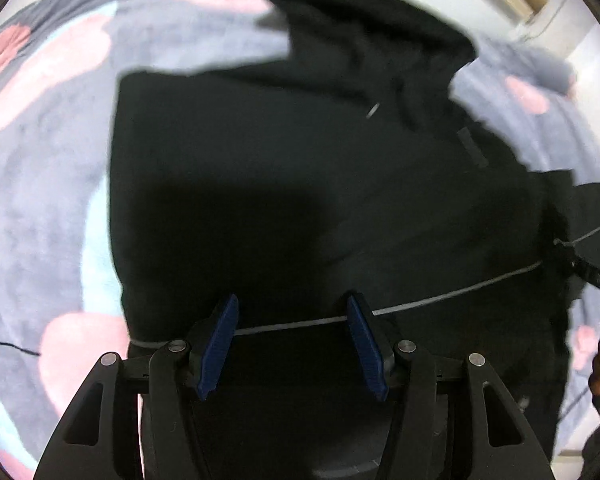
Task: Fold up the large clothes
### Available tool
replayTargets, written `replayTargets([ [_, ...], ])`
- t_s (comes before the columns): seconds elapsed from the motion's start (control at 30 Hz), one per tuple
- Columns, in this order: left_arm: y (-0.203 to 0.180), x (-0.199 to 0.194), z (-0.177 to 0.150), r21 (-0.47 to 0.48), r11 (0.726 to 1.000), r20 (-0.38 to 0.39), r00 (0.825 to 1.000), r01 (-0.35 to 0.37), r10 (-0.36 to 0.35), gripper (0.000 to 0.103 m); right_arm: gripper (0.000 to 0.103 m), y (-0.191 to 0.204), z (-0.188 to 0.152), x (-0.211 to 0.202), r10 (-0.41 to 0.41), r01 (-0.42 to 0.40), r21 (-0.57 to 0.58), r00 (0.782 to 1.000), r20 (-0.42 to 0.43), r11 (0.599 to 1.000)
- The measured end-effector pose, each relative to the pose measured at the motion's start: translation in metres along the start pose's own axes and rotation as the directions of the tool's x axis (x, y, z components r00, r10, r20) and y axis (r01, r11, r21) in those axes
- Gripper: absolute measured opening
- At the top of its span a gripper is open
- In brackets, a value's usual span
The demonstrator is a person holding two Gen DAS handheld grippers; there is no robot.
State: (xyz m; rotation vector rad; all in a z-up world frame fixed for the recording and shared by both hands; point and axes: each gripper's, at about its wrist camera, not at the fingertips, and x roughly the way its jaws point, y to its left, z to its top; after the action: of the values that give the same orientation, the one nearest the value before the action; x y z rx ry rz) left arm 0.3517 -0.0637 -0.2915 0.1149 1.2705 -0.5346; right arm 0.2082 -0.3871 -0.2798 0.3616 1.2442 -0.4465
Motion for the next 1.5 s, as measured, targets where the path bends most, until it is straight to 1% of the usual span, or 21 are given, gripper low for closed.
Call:
replayTargets([
  [0.1,0.0,0.008,0.004,-0.009,1.0,-0.002,1.0,-0.011,0.011,0.059,0.033,-0.003,-0.001,0.011,0.003,-0.003,0.001,1.0,-0.012,1.0],
  [0.23,-0.004,-0.002,0.008,-0.002,1.0,-0.009,1.0,-0.03,0.03,0.059,0.042,-0.004,0.005,-0.009,0.002,-0.002,-0.016,1.0,-0.014,1.0],
  [0.27,-0.007,-0.012,0.008,0.006,1.0,0.006,1.0,-0.017,0.017,0.059,0.046,-0.004,0.007,-0.021,0.007,-0.007,-0.018,1.0,0.008,1.0],
  [0.3,-0.01,-0.023,0.008,0.01,1.0,0.023,1.0,0.019,-0.019,0.059,0.05,-0.004,0.007,-0.031,0.015,-0.014,-0.019,0.999,0.03,1.0],
  [0.37,-0.019,-0.041,0.008,0.022,0.998,0.051,0.996,0.067,-0.068,0.059,0.069,0.001,0.008,-0.054,0.052,-0.049,-0.028,0.994,0.092,0.998],
  [0.4,-0.025,-0.048,0.008,0.037,0.996,0.066,0.995,0.075,-0.078,0.059,0.072,0.009,0.01,-0.064,0.077,-0.072,-0.04,0.99,0.116,0.997],
  [0.47,-0.035,-0.049,0.007,0.061,0.996,0.068,0.995,0.071,-0.076,0.06,0.072,0.028,0.011,-0.066,0.12,-0.11,-0.084,0.986,0.118,0.99],
  [0.5,-0.041,-0.044,0.006,0.068,0.995,0.06,0.996,0.068,-0.072,0.06,0.072,0.038,0.011,-0.06,0.117,-0.105,-0.113,0.987,0.106,0.988],
  [0.57,-0.048,-0.023,0.007,0.061,0.997,0.021,0.999,0.045,-0.046,0.06,0.072,0.051,0.008,-0.041,0.09,-0.078,-0.141,0.993,0.081,0.987],
  [0.63,-0.052,0.001,0.002,0.036,0.999,-0.029,1.0,0.005,-0.004,0.06,0.072,0.059,0.007,-0.007,0.067,-0.065,-0.139,0.998,0.009,0.988],
  [0.7,-0.054,0.018,-0.001,0.055,0.998,-0.037,0.999,-0.03,0.032,0.06,0.072,0.062,-0.003,0.02,-0.008,0.0,-0.166,0.999,-0.044,0.986],
  [0.77,-0.06,0.025,0.001,0.073,0.996,-0.039,0.997,-0.058,0.061,0.061,0.076,0.066,-0.008,0.026,-0.026,0.021,-0.188,0.999,-0.022,0.982],
  [0.83,-0.063,0.027,0.002,0.081,0.994,-0.048,0.996,-0.067,0.071,0.065,0.076,0.069,-0.009,0.025,-0.042,0.037,-0.205,0.999,-0.02,0.978],
  [0.9,-0.065,0.023,0.002,0.082,0.994,-0.049,0.996,-0.073,0.077,0.065,0.073,0.07,-0.009,0.019,-0.049,0.042,-0.21,0.998,-0.028,0.977],
  [0.93,-0.067,0.017,0.001,0.082,0.994,-0.044,0.996,-0.077,0.081,0.065,0.069,0.07,-0.01,0.011,-0.051,0.044,-0.212,0.998,-0.028,0.976],
  [1.03,-0.073,-0.012,-0.012,0.1,0.991,-0.017,0.996,-0.085,0.087,0.065,0.069,0.065,-0.019,-0.029,-0.011,0.012,-0.195,1.0,0.007,0.981],
  [1.13,-0.08,-0.053,-0.038,0.12,0.99,0.022,0.997,-0.07,0.068,0.065,0.069,0.062,-0.036,-0.073,-0.02,0.033,-0.195,0.997,0.068,0.98],
  [1.23,-0.083,-0.093,-0.069,0.132,0.989,0.049,0.997,-0.072,0.066,0.065,0.069,0.055,-0.062,-0.126,-0.011,0.033,-0.169,0.992,0.126,0.985],
  [1.33,-0.085,-0.135,-0.096,0.144,0.988,0.09,0.995,-0.062,0.049,0.065,0.069,0.048,-0.088,-0.167,-0.006,0.029,-0.141,0.987,0.158,0.99],
  [1.4,-0.087,-0.162,-0.114,0.147,0.988,0.119,0.993,-0.043,0.025,0.065,0.069,0.041,-0.106,-0.19,-0.011,0.032,-0.121,0.985,0.173,0.992],
  [1.5,-0.093,-0.185,-0.137,0.148,0.989,0.141,0.99,-0.017,-0.004,0.065,0.069,0.034,-0.133,-0.219,-0.025,0.047,-0.108,0.981,0.19,0.993],
])
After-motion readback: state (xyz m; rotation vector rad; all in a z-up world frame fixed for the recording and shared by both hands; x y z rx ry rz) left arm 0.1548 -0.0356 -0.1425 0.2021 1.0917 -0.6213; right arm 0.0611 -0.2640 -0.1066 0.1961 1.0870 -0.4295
